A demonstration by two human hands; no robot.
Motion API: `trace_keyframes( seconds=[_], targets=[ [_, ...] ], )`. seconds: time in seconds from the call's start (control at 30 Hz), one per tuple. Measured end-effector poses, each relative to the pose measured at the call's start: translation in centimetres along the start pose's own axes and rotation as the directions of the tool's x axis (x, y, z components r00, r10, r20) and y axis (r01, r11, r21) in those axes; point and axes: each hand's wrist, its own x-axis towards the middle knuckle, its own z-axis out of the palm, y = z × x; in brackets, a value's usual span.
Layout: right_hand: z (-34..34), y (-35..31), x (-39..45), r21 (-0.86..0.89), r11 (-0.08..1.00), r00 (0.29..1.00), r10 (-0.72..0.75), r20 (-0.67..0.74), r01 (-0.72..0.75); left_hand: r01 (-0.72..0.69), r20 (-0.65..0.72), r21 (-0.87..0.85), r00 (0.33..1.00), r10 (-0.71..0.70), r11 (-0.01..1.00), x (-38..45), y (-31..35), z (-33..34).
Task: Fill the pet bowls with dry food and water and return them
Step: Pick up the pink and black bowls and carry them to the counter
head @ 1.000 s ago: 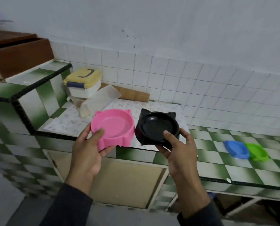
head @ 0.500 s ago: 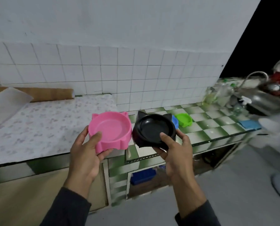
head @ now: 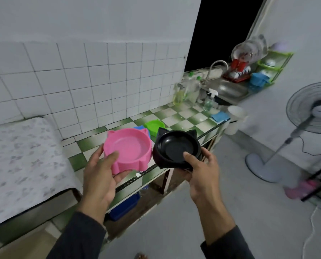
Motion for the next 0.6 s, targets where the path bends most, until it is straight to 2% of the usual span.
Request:
trace_keyframes(
  seconds=[0.6],
  targets=[
    [2.5,-1.9,19.0,0.008,0.998,0.997,0.060,-0.048,-0.060,0.039,0.025,0.057,0.999,-0.040,0.998,16.0,-3.6,11.4]
  ],
)
